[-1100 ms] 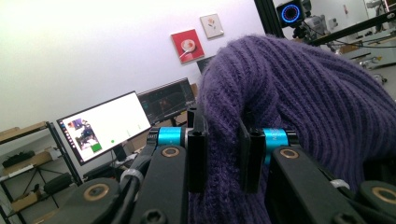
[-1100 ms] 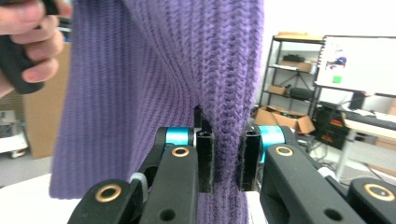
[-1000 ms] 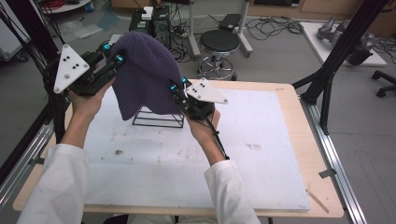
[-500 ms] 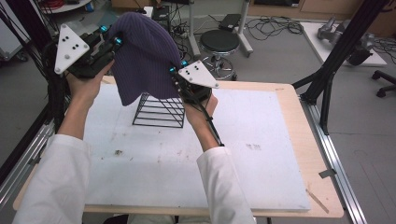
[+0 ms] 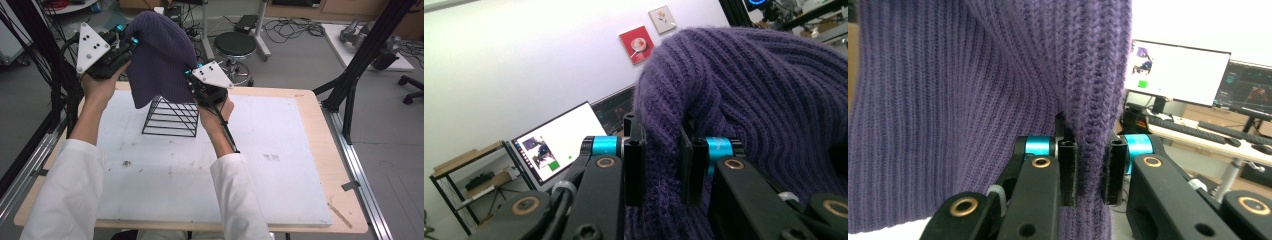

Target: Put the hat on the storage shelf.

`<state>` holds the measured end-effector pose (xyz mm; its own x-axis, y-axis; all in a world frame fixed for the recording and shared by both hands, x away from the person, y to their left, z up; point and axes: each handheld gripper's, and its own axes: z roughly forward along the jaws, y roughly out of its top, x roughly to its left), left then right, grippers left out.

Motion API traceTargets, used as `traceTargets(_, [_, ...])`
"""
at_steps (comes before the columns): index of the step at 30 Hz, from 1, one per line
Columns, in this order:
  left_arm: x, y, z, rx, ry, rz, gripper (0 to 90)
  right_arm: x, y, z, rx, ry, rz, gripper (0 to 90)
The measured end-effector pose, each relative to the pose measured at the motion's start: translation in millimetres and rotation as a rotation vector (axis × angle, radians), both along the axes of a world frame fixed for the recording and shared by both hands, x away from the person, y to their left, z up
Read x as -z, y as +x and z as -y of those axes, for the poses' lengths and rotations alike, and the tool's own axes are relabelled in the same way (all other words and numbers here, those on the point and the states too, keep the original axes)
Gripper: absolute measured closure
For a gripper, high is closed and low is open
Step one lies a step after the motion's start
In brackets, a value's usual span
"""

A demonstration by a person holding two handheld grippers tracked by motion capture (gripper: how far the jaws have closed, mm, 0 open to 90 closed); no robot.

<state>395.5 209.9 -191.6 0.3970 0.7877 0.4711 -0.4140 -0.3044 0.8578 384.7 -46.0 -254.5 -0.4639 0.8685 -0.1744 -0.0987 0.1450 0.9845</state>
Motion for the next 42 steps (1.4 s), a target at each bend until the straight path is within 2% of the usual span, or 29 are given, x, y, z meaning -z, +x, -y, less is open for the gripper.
traceTargets(5, [4.1, 2.6, 0.4, 0.004, 0.025, -0.006, 76.9, 4.4, 7.2, 0.2, 0.018, -0.011, -0.018, 82.0])
traceTargets(14, [14.2, 5.6, -1.9, -0.001, 0.024, -0.019, 76.5, 9.5, 10.6, -1.0, 0.03, -0.028, -0.036, 81.9])
traceTargets(16, [16.9, 5.9, -2.2, 0.0, 0.03, -0.026, 76.5, 12.5, 11.0, -1.7, 0.028, -0.034, -0.037, 81.8])
traceTargets(17, [17.6, 6.0, -2.2, 0.0, 0.032, -0.026, 76.3, 15.9, 10.3, -3.1, 0.031, -0.033, -0.054, 81.8])
traceTargets(20, [23.0, 6.2, -2.8, 0.007, 0.028, -0.034, 75.7, 20.8, 11.3, -4.4, 0.032, -0.049, -0.052, 81.8])
traceTargets(31, [36.3, 5.7, -5.8, 0.009, 0.041, -0.06, 75.7, 38.9, 7.0, -8.0, 0.02, -0.054, -0.084, 81.7])
traceTargets(32, [38.1, 5.4, -6.4, 0.006, 0.049, -0.063, 75.7, 40.5, 7.5, -8.2, 0.017, -0.062, -0.075, 81.6])
traceTargets(36, [46.9, 5.2, -7.8, 0.005, 0.053, -0.079, 75.7, 50.6, 5.7, -12.1, 0.008, -0.064, -0.104, 81.5])
traceTargets(37, [48.6, 5.4, -8.6, 0.005, 0.055, -0.082, 75.7, 53.4, 6.6, -12.6, 0.006, -0.073, -0.097, 81.5])
traceTargets(42, [59.6, 6.3, -12.8, 0.001, 0.063, -0.098, 75.6, 62.0, 6.8, -14.5, 0.004, -0.079, -0.119, 81.3])
